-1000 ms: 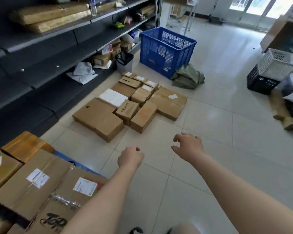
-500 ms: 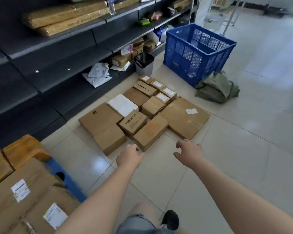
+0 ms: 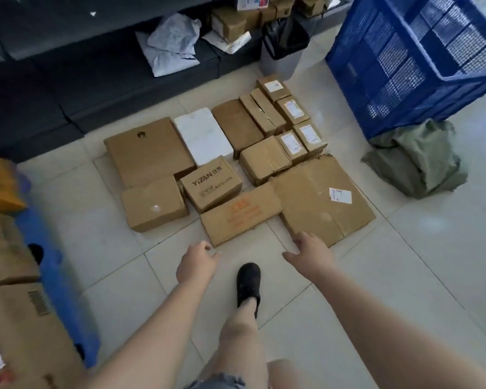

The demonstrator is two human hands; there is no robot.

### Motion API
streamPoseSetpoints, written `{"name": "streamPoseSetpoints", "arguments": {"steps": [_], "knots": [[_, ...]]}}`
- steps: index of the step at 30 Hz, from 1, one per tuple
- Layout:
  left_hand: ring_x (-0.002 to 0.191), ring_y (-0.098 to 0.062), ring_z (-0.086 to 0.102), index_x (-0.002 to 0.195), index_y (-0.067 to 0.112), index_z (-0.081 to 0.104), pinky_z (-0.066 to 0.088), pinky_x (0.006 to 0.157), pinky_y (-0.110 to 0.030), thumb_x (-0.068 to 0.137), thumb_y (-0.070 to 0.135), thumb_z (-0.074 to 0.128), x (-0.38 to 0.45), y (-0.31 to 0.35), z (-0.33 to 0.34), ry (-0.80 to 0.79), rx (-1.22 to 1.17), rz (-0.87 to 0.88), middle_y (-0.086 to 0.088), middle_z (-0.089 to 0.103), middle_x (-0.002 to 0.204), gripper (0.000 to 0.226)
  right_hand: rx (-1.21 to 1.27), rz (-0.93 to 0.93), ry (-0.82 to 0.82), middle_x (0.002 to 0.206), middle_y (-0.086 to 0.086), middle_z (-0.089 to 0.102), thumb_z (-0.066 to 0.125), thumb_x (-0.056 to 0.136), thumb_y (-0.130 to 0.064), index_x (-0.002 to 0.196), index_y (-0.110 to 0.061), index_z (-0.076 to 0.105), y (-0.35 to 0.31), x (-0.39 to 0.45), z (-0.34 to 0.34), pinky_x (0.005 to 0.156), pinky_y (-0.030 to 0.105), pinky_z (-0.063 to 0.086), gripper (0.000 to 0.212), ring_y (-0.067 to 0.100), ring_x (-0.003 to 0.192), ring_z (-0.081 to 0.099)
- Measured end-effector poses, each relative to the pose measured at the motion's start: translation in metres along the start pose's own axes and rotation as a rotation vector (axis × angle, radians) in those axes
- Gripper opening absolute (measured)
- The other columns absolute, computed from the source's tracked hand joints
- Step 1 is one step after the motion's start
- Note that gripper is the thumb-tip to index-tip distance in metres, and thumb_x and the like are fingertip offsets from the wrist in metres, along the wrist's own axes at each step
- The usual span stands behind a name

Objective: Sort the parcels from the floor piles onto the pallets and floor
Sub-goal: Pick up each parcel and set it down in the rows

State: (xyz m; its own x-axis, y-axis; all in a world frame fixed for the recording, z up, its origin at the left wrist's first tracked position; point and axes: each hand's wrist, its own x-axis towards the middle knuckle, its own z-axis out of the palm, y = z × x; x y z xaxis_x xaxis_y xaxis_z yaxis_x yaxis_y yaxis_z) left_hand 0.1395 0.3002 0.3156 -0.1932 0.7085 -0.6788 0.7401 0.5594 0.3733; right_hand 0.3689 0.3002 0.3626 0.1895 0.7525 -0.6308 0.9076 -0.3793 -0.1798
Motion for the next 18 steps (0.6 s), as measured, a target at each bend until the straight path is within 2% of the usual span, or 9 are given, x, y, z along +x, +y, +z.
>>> {"name": "streamPoseSetpoints", "arguments": {"steps": [2, 6, 9, 12, 18], "knots": [[0.104, -0.023, 0.057, 0.116, 0.019, 0.056, 0.045, 0.077, -0.03, 0.091, 0.04, 0.056, 0.044, 0.013, 0.016, 0.011, -0.05, -0.066, -0.002, 0.055, 0.118, 0.032, 0.0, 0.004, -0.047, 0.125, 0.0, 0.051, 0.058, 0.088, -0.045, 0.129, -0.019, 0.048, 0.008, 0.058, 0.001, 0.089, 0.034, 0.046, 0.05, 0.02, 0.112, 0.051], [0.109, -0.026, 0.055, 0.122, 0.015, 0.054, 0.043, 0.081, -0.032, 0.09, 0.036, 0.058, 0.14, 0.028, 0.06, 0.041, -0.154, -0.202, -0.006, 0.055, 0.124, 0.038, 0.046, 0.048, -0.127, 0.129, 0.002, 0.049, 0.058, 0.088, -0.045, 0.131, -0.018, 0.046, 0.024, 0.18, 0.023, 0.078, 0.03, 0.042, 0.051, 0.022, 0.112, 0.051], [0.116, -0.029, 0.052, 0.129, 0.009, 0.048, 0.04, 0.085, -0.031, 0.09, 0.034, 0.06, 0.216, 0.028, 0.103, 0.081, -0.348, -0.34, -0.01, 0.052, 0.133, 0.048, 0.152, 0.103, -0.152, 0.136, 0.003, 0.046, 0.062, 0.087, -0.044, 0.137, -0.015, 0.041, 0.038, 0.271, 0.058, 0.082, 0.032, 0.044, 0.061, 0.024, 0.117, 0.052], [0.125, -0.032, 0.047, 0.141, 0.011, 0.036, 0.042, 0.099, -0.038, 0.089, 0.036, 0.063, 0.286, 0.015, 0.152, 0.111, -0.522, -0.506, -0.011, 0.042, 0.144, 0.064, 0.253, 0.16, -0.166, 0.141, 0.006, 0.041, 0.067, 0.083, -0.044, 0.141, -0.014, 0.035, 0.052, 0.356, 0.104, 0.092, 0.038, 0.046, 0.073, 0.028, 0.122, 0.049], [0.133, -0.036, 0.038, 0.149, 0.012, 0.019, 0.037, 0.106, -0.042, 0.082, 0.034, 0.072, 0.382, -0.041, 0.256, 0.178, -0.59, -0.733, -0.014, 0.032, 0.15, 0.088, 0.355, 0.241, -0.097, 0.145, 0.012, 0.038, 0.073, 0.078, -0.043, 0.145, -0.009, 0.03, 0.085, 0.494, 0.188, 0.103, 0.04, 0.039, 0.086, 0.032, 0.131, 0.041]]}}
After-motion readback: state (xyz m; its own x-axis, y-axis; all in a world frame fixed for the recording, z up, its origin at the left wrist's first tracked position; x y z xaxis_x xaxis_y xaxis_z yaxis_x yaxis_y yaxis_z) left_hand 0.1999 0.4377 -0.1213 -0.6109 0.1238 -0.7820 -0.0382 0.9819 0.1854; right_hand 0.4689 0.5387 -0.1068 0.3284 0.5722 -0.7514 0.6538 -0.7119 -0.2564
